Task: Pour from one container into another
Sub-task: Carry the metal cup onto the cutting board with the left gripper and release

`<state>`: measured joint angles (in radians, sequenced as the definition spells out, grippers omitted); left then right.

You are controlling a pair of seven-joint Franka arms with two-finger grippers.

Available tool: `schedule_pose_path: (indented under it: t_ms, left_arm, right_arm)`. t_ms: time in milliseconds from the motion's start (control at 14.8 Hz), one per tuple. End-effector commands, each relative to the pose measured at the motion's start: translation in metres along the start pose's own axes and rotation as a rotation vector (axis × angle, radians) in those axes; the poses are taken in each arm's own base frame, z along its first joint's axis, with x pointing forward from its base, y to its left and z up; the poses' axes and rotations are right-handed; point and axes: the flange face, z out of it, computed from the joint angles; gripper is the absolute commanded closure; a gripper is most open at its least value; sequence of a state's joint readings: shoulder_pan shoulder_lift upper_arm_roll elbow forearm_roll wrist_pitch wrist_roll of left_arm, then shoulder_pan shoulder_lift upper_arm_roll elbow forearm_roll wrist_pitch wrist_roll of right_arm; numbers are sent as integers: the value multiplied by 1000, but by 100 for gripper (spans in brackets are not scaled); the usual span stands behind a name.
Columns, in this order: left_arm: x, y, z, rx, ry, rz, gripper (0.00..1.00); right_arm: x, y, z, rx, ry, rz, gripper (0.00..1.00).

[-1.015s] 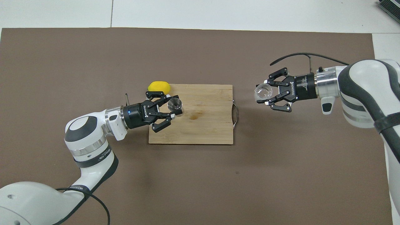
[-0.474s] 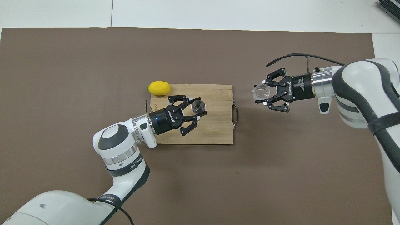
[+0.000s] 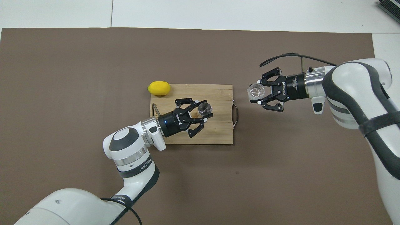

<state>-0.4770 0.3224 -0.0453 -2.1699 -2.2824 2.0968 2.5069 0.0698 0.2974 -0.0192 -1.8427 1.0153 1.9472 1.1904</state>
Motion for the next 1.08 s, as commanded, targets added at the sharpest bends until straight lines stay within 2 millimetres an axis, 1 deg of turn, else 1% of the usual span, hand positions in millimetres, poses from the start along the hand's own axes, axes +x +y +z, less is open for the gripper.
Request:
schedule_pose_path:
  t_ms: [0, 68, 406, 474, 541, 609, 812, 948, 1015]
  left_arm:
    - [-10, -3, 12, 21, 5, 47, 64]
    - [-10, -3, 12, 21, 5, 52, 64]
    - [-10, -5, 11, 18, 14, 61, 61]
    - [-11, -5, 10, 19, 12, 61, 54]
    - [-13, -7, 7, 23, 10, 60, 36]
    - [-14, -9, 4, 27, 6, 58, 1]
    - [-19, -5, 0, 20, 9, 50, 0]
    - [-18, -9, -3, 28, 13, 47, 0]
    - [-19, -9, -3, 25, 15, 47, 0]
  right_arm:
    - [0, 5, -3, 11, 42, 15, 100]
    - [-5, 7, 2, 2, 46, 6, 100]
    - [-4, 8, 5, 0, 49, 16, 100]
    - [-5, 8, 6, 0, 49, 25, 100]
    - [-7, 8, 7, -3, 49, 24, 100]
    - [-7, 8, 7, -3, 49, 24, 100]
    - [-9, 8, 7, -2, 45, 41, 100]
    - [-12, 8, 10, -7, 42, 36, 100]
    - [-17, 9, 15, -15, 41, 24, 100]
